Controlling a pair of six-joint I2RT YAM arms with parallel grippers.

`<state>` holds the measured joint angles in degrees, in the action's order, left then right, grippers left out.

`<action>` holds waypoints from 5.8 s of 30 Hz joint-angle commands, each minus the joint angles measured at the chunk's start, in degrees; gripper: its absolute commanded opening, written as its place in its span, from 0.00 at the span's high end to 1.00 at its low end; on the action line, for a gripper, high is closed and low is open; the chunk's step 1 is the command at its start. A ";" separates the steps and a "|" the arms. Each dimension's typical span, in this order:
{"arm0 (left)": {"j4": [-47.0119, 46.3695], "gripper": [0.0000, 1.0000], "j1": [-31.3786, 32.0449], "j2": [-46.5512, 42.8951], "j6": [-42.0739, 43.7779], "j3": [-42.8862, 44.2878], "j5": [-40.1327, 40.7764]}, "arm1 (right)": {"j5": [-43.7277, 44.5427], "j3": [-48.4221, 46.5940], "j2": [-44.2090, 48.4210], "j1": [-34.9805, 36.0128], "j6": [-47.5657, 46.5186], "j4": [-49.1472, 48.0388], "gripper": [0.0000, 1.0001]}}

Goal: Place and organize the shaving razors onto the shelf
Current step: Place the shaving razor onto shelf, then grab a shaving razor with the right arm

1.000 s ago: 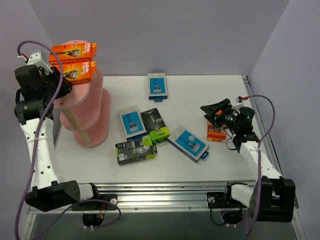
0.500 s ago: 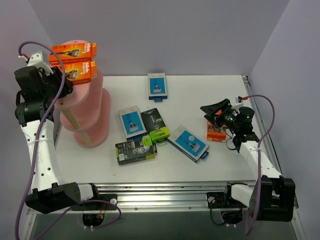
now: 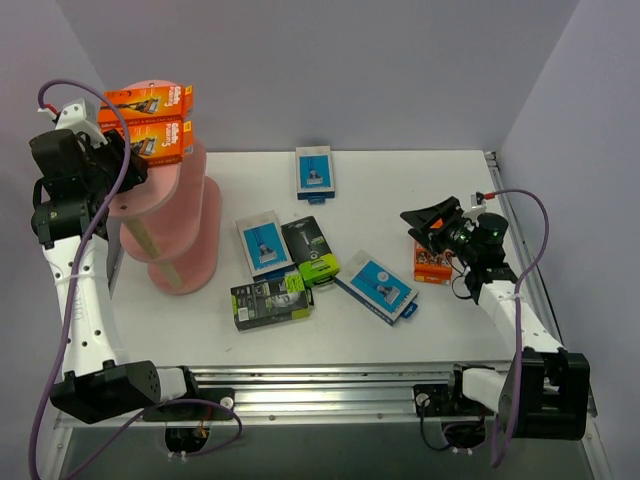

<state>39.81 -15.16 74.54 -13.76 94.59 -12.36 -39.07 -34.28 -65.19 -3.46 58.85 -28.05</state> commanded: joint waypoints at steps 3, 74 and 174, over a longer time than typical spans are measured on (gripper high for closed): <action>0.71 0.45 -0.40 1.75 0.05 1.04 0.06 | -1.45 -1.31 -0.20 -0.58 -0.58 -2.88 0.37; -0.44 0.41 -0.31 -0.27 -3.55 -2.12 -2.76 | -1.54 -2.81 -1.61 -0.58 -1.02 -2.53 0.37; -10.63 0.78 66.14 77.42 -21.75 42.00 2.52 | 4.88 -14.41 -30.09 -7.71 -17.55 7.84 0.54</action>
<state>27.27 51.05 152.66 -37.04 138.02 -13.61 -27.64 -48.23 -98.06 -14.94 39.00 -21.34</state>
